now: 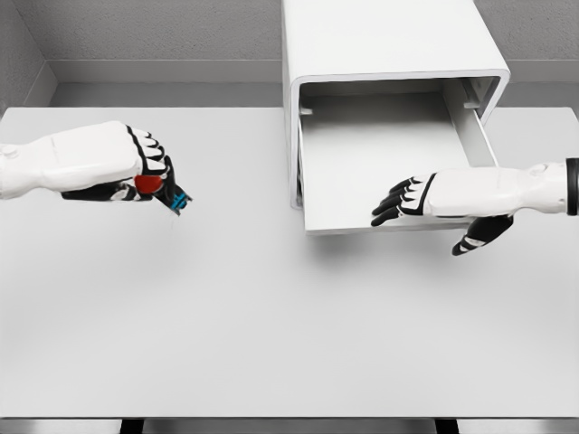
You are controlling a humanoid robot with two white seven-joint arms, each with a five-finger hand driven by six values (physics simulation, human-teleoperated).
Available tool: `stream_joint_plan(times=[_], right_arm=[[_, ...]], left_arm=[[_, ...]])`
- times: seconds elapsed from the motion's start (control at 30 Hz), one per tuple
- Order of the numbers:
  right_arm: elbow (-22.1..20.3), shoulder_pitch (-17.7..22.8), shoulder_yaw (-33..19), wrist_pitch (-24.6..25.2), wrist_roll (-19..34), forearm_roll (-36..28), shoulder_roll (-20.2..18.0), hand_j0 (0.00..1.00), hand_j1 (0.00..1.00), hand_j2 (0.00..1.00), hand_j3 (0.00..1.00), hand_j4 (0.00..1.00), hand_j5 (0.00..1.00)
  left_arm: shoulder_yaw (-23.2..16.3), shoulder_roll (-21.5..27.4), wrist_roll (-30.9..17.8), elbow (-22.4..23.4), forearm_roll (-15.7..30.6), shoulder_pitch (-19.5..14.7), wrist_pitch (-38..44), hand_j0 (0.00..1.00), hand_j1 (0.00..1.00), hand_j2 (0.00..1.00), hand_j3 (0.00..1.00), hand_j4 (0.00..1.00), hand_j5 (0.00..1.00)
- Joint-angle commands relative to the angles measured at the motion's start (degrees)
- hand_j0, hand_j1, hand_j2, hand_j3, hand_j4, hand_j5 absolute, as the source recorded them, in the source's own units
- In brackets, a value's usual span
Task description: Slide open multi-storey tabletop storage cabinets and put open load switch and slide close multi-storey tabletop storage cabinets
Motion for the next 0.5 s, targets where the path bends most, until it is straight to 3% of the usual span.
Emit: stream_joint_plan(times=[0.0,0.13,0.23,0.47], right_arm=[[-0.24,0.0,0.72,-1.34,0.24,1.41,-0.1,1.0,1.0,1.0,1.0,1.0,1.0],[-0.24,-0.26,0.55,-1.34,0.24,1.5,-0.45,1.0,1.0,1.0,1.0,1.0,1.0],[-0.24,-1.23,0.02,-1.34,-0.47,1.41,-1.86,1.0,1.0,1.0,1.0,1.0,1.0],[-0.24,-2.63,0.11,-1.34,-0.82,-0.79,-1.51,1.0,1.0,1.0,1.0,1.0,1.0]], left_arm=[[-0.27,-2.28,0.04,0.01,0.66,-0.09,0.13,0.45,0.45,0.45,0.45,0.45,0.45],[-0.36,-4.65,0.04,0.01,0.66,-1.49,0.13,0.45,0.45,0.45,0.45,0.45,0.45],[-2.74,-6.15,-0.05,0.01,0.66,-4.3,0.13,0.45,0.45,0.45,0.45,0.45,0.45],[-2.74,-9.67,-0.05,0.01,0.66,-7.29,0.13,0.45,0.45,0.45,0.45,0.45,0.45]])
